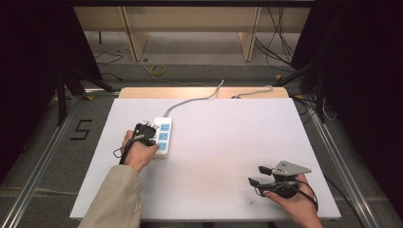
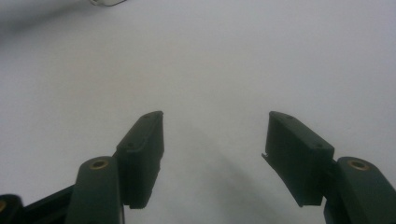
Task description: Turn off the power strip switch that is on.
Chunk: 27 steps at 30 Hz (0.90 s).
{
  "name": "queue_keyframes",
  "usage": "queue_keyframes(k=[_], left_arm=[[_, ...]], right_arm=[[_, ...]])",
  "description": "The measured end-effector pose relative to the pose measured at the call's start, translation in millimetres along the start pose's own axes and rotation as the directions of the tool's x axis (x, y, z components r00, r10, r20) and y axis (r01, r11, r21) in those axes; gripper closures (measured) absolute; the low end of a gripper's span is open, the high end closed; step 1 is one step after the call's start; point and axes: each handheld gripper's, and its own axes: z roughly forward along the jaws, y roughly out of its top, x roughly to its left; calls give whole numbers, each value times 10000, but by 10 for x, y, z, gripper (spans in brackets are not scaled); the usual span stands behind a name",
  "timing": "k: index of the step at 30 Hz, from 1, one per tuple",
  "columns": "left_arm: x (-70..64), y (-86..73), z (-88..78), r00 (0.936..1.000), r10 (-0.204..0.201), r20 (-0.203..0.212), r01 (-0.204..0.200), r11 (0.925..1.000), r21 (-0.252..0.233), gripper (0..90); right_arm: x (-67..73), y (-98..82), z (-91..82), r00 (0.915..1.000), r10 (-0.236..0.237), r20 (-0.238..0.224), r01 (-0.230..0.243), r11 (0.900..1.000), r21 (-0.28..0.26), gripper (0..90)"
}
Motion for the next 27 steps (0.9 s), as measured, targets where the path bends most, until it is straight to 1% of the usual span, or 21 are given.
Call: queue_keyframes(k=[5, 11, 17, 20, 27], left_arm=[[-10, -1, 3, 10000, -34, -37, 34, 10000, -43, 900], [-9, -5, 1, 10000, 61, -37, -62, 10000, -53, 900], [-6, -8, 1, 10000, 41, -2, -41, 10000, -87, 900], [-10, -17, -1, 9999, 168, -29, -169, 9998, -134, 900], [-14, -21, -1, 9998, 184, -51, -184, 9997, -181, 900]], right_arm=[[-1, -1, 0, 10000, 68, 0, -68, 10000, -17, 381], [1, 1, 0, 10000, 56, -18, -56, 10000, -10, 381], [-3, 1, -1, 10000, 75, -15, -75, 10000, -22, 382], [-2, 3, -6, 10000, 74, -2, -74, 10000, -13, 381], [-2, 4, -11, 10000, 87, 3, -87, 10000, -44, 381]])
